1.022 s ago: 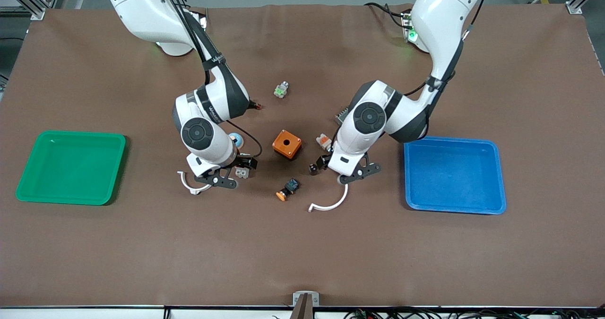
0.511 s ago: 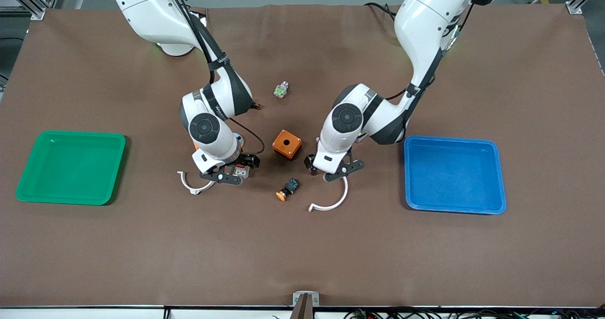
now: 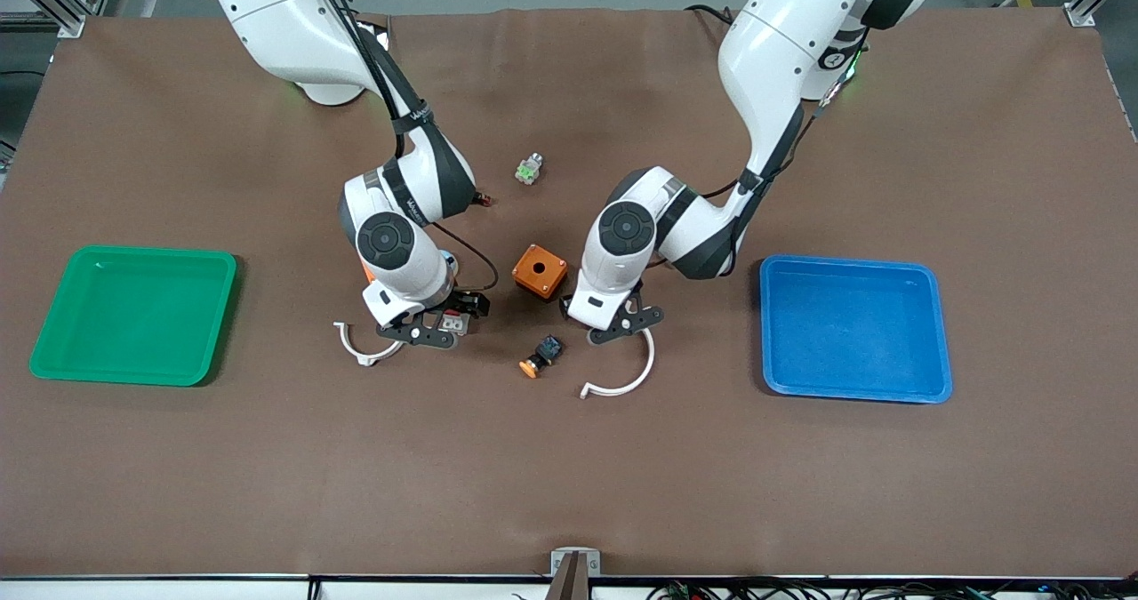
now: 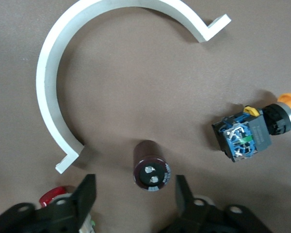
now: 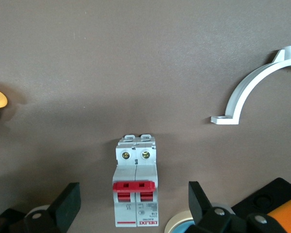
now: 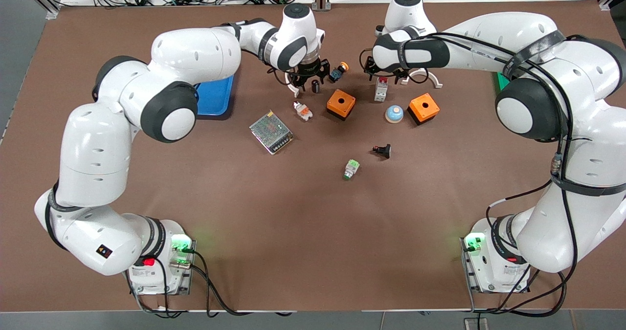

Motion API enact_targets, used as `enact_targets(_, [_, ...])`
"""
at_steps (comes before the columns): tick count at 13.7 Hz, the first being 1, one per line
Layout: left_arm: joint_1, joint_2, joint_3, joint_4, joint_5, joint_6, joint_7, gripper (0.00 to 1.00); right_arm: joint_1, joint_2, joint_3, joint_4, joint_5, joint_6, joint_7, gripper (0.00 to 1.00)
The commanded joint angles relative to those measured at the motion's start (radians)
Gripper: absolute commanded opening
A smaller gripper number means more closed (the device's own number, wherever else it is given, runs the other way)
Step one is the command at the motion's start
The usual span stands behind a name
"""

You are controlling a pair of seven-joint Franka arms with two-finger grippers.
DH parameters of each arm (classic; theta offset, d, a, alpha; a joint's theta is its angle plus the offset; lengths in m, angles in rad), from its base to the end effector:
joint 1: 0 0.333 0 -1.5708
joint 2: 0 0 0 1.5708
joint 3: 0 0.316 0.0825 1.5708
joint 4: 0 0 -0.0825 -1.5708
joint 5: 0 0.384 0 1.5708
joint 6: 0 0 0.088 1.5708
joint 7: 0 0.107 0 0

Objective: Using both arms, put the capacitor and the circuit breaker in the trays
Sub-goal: 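Close the right gripper on the breaker while the left gripper grasps the capacitor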

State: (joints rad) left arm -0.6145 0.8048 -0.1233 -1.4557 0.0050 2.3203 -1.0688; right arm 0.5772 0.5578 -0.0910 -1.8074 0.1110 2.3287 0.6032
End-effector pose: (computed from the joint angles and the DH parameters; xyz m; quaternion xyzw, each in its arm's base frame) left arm 0.5502 -0.4774 0.2136 0.9817 0.1828 -0.0127 0.0515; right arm 0.5714 0.3088 0.2324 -0.9956 0.0907 0.0221 0.0047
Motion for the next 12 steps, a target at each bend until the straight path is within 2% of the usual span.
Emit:
enact_targets(1, [-0.022, 0.030, 0.024, 0.040, 0.023, 0.001, -0.034, 0.52, 0.013, 0.002, -0.007, -0.013, -0.016, 0.026, 0.003, 0.91])
enact_targets(2, [-0.030, 0.031, 0.030, 0.040, 0.023, 0.001, -0.040, 0.45, 0.013, 0.004, -0.007, -0.013, -0.016, 0.026, -0.003, 0.87])
enact_targets(5, [-0.034, 0.037, 0.031, 0.046, 0.023, 0.002, -0.068, 0.33, 0.013, 0.004, -0.007, -0.016, -0.016, 0.026, -0.011, 0.74])
enact_targets(6, [-0.034, 0.037, 0.031, 0.046, 0.023, 0.001, -0.068, 0.31, 0.013, 0.004, -0.007, -0.017, -0.016, 0.026, -0.011, 0.70])
enact_targets(8, [-0.034, 0.043, 0.031, 0.052, 0.023, 0.001, -0.068, 0.31, 0.012, 0.002, -0.007, -0.021, -0.016, 0.026, -0.011, 0.56])
enact_targets(9, [-0.034, 0.048, 0.031, 0.058, 0.023, 0.002, -0.068, 0.25, 0.012, 0.002, -0.007, -0.021, -0.016, 0.024, -0.011, 0.48])
enact_targets(11, [-0.031, 0.040, 0.031, 0.058, 0.023, 0.001, -0.068, 0.07, 0.004, 0.001, -0.007, -0.020, -0.016, 0.014, -0.010, 0.31])
enact_targets(12, [-0.031, 0.031, 0.039, 0.058, 0.026, -0.008, -0.068, 0.01, 0.006, -0.006, -0.007, -0.018, -0.016, 0.011, -0.010, 0.25])
